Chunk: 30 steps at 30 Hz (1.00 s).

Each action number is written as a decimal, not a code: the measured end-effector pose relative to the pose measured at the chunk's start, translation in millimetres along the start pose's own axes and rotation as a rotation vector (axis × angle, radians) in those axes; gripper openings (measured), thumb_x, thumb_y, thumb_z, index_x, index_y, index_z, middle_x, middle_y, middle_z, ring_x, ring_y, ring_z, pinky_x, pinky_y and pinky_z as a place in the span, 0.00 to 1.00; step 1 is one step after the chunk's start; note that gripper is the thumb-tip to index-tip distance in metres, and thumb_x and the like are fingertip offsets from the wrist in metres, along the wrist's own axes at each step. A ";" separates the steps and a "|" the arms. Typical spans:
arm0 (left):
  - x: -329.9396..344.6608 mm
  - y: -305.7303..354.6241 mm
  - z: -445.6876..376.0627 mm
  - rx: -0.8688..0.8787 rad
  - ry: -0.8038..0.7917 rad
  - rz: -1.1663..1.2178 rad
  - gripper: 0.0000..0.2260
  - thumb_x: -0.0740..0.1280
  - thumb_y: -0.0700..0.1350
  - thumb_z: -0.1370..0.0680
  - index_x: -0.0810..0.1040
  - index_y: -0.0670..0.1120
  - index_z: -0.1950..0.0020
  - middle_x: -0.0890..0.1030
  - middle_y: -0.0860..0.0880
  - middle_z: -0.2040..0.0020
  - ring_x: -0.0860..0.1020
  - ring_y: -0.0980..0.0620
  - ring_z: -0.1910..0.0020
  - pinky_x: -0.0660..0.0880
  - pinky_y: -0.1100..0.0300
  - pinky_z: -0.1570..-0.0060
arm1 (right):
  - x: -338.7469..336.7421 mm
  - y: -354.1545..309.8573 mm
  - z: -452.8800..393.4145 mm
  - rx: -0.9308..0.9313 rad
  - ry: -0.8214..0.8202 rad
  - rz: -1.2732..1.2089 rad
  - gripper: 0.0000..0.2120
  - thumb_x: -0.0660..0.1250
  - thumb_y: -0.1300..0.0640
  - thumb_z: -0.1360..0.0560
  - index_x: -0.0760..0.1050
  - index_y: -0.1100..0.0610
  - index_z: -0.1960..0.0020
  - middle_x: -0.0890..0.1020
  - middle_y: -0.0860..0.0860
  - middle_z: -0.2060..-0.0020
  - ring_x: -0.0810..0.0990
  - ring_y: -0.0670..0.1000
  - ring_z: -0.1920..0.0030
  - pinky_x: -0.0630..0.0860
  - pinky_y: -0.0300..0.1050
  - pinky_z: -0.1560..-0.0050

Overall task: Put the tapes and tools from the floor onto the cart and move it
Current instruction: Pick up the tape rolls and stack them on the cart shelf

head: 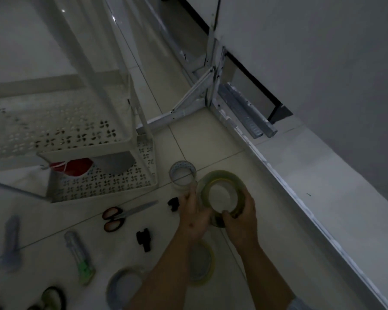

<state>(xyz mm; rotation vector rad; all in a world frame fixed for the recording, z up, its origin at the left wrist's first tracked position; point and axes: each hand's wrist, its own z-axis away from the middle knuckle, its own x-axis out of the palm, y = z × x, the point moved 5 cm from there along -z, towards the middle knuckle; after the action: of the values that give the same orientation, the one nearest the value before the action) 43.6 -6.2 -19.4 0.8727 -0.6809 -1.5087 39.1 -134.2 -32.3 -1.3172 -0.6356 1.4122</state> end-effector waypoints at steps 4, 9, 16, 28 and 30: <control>-19.5 12.2 32.2 0.058 0.049 -0.032 0.29 0.62 0.55 0.39 0.60 0.65 0.38 0.59 0.53 0.42 0.58 0.48 0.32 0.59 0.48 0.28 | -0.9 -27.3 25.2 -0.059 0.020 -0.059 0.31 0.66 0.70 0.33 0.63 0.50 0.34 0.72 0.49 0.41 0.71 0.48 0.42 0.69 0.44 0.40; -59.9 33.6 76.7 0.189 0.130 0.106 0.24 0.66 0.43 0.27 0.61 0.62 0.38 0.56 0.57 0.41 0.57 0.62 0.38 0.61 0.62 0.37 | 3.6 -81.4 62.8 -0.176 0.037 -0.073 0.30 0.68 0.63 0.34 0.65 0.49 0.35 0.73 0.47 0.42 0.72 0.48 0.44 0.70 0.48 0.37; -150.1 57.0 151.1 0.254 0.350 0.158 0.31 0.63 0.46 0.39 0.63 0.62 0.38 0.62 0.52 0.39 0.68 0.50 0.38 0.73 0.49 0.41 | 44.0 -163.1 130.1 -0.325 -0.095 -0.086 0.34 0.64 0.54 0.37 0.60 0.46 0.32 0.69 0.45 0.38 0.67 0.51 0.40 0.67 0.54 0.35; -292.2 122.9 186.9 0.460 0.509 0.111 0.29 0.63 0.44 0.33 0.63 0.47 0.32 0.57 0.46 0.34 0.60 0.55 0.39 0.65 0.58 0.44 | 136.9 -297.1 167.5 -0.602 -0.289 -0.119 0.28 0.62 0.47 0.36 0.61 0.38 0.37 0.70 0.44 0.37 0.68 0.49 0.34 0.63 0.60 0.32; -313.2 129.6 170.5 0.442 0.540 0.077 0.25 0.63 0.39 0.27 0.62 0.45 0.31 0.56 0.44 0.33 0.61 0.51 0.36 0.63 0.61 0.44 | 157.6 -312.9 155.6 -0.628 -0.335 -0.120 0.26 0.62 0.48 0.36 0.61 0.35 0.39 0.71 0.43 0.38 0.69 0.49 0.35 0.64 0.60 0.32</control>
<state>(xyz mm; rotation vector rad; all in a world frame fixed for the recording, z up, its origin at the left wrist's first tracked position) -23.0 276.6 224.6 1.5008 -0.6385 -0.9928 22.6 146.7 228.1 -1.4887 -1.4466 1.3973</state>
